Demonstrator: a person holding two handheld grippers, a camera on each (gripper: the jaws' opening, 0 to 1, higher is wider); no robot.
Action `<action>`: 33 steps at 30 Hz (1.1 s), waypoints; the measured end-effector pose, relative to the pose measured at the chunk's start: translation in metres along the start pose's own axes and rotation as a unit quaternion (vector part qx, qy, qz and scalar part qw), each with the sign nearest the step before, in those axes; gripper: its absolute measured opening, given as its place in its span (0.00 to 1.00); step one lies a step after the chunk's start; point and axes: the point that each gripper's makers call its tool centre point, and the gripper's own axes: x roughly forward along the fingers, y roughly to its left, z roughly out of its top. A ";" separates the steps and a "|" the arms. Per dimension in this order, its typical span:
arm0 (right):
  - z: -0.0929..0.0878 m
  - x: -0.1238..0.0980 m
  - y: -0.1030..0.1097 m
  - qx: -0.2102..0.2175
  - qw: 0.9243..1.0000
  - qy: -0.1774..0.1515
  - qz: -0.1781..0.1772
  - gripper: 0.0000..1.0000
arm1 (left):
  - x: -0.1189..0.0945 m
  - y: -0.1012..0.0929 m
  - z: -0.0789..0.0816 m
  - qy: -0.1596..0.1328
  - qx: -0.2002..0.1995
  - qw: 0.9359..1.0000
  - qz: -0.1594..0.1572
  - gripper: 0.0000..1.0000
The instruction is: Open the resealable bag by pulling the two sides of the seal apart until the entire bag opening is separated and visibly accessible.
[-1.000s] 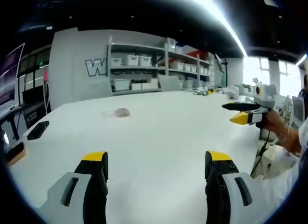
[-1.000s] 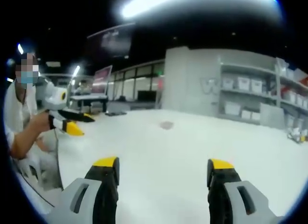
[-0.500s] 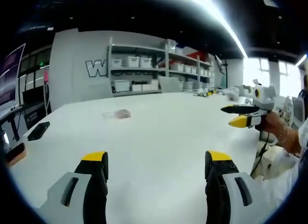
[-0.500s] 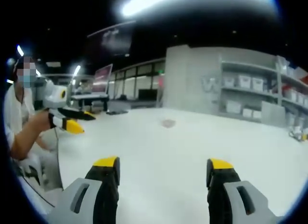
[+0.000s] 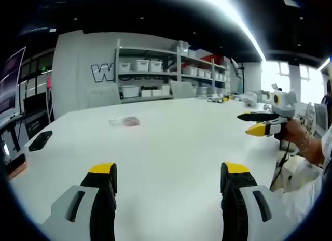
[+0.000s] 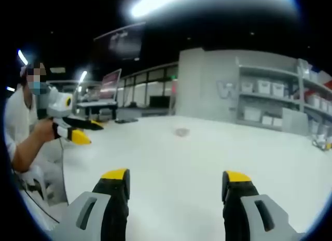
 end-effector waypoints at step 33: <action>0.004 0.016 0.001 0.000 1.000 0.003 0.010 0.72 | 0.003 0.000 -0.001 0.002 0.000 1.000 -0.002 0.81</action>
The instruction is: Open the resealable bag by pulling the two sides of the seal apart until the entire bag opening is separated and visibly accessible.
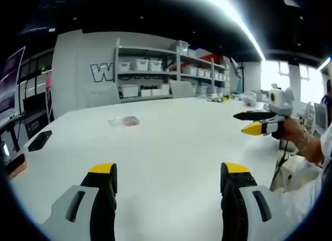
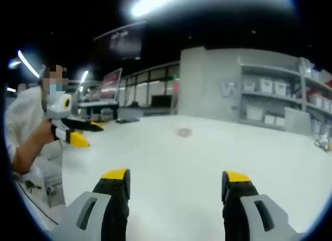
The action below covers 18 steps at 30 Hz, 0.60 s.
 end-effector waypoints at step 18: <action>0.005 0.018 -0.002 -0.006 1.000 0.009 0.001 0.71 | -0.003 0.005 0.004 -0.006 -0.004 1.000 0.002 0.81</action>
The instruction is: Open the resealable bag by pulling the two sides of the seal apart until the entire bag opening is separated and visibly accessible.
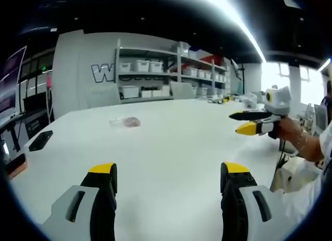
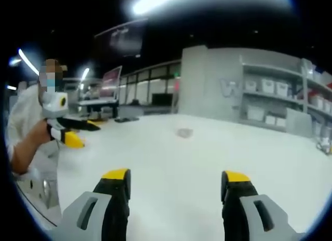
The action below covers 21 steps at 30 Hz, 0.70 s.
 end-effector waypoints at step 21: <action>0.020 0.029 0.005 -0.007 1.000 -0.003 0.012 0.70 | -0.001 -0.001 0.002 -0.003 0.002 1.000 -0.001 0.81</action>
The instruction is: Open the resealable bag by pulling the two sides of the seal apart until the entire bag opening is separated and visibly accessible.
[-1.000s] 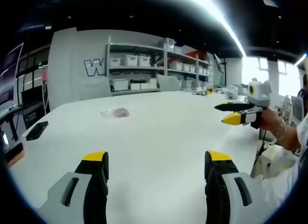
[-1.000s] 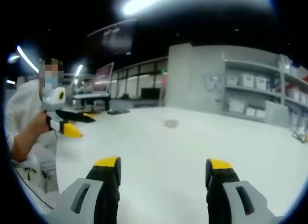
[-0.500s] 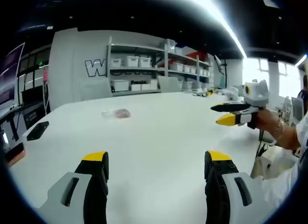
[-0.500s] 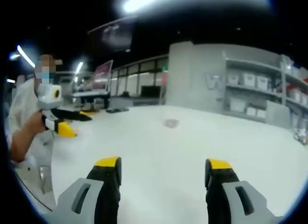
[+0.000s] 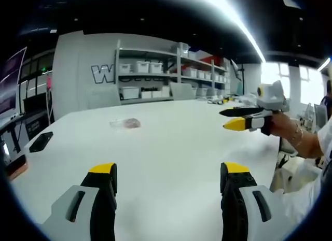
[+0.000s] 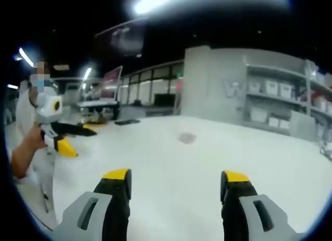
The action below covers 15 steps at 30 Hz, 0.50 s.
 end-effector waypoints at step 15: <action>0.011 0.026 0.000 -0.004 1.000 0.000 0.005 0.69 | 0.001 0.000 0.000 0.001 0.001 1.000 0.000 0.81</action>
